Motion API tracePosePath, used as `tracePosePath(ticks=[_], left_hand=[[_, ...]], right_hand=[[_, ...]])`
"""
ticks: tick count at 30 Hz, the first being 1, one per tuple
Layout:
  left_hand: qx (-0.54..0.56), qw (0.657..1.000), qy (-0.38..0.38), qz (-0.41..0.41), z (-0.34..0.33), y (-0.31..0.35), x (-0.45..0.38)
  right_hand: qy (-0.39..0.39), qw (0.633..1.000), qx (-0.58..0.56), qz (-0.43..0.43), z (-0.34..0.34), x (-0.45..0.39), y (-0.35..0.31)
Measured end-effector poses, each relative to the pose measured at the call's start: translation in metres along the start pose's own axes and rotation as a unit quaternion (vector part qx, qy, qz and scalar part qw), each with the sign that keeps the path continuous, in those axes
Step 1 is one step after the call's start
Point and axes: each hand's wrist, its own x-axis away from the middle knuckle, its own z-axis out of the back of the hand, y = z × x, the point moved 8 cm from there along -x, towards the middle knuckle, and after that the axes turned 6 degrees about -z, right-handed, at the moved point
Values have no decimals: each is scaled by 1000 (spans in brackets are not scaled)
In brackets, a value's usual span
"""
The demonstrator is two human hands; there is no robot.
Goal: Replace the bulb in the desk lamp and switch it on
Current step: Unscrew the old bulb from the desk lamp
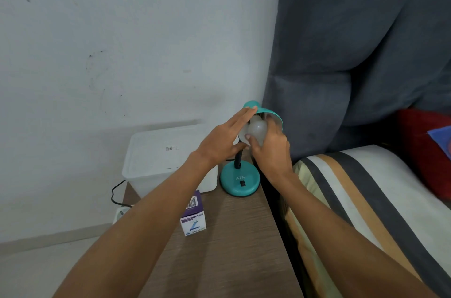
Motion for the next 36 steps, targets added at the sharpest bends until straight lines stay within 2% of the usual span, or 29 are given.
tracePosePath(ticks=[4, 6, 9, 11, 14, 17, 22, 27, 29, 33, 36], left_hand=[[0, 1000, -2, 9, 1, 1, 1], [-3, 1000, -1, 7, 1, 2, 0], [-3, 1000, -1, 6, 0, 1, -1], [0, 1000, -4, 7, -2, 1, -1], [-4, 1000, -3, 15, 1, 3, -1], [-3, 1000, -1, 12, 2, 2, -1], [-2, 1000, 4, 5, -2, 3, -2], [-2, 1000, -3, 18, -1, -1, 0], [0, 1000, -3, 17, -1, 1, -1], [2, 1000, -2, 19, -3, -1, -2], [-3, 1000, -3, 20, -2, -1, -2]], right_hand=[[3, 996, 57, 66, 1, 1, -13], [1, 997, 50, 64, 0, 2, -12], [12, 1000, -11, -1, 2, 4, -4], [5, 999, -10, -35, 1, 2, -1], [2, 998, 59, 27, 0, 2, -11], [6, 998, 52, 43, 0, 3, -10], [3, 994, -84, -69, -1, 1, 3], [-2, 998, 39, 46, -2, 3, -8], [7, 999, 22, 36, 0, 3, -6], [10, 996, -61, -60, 1, 0, 4], [8, 1000, 14, 11, -1, 3, -7]])
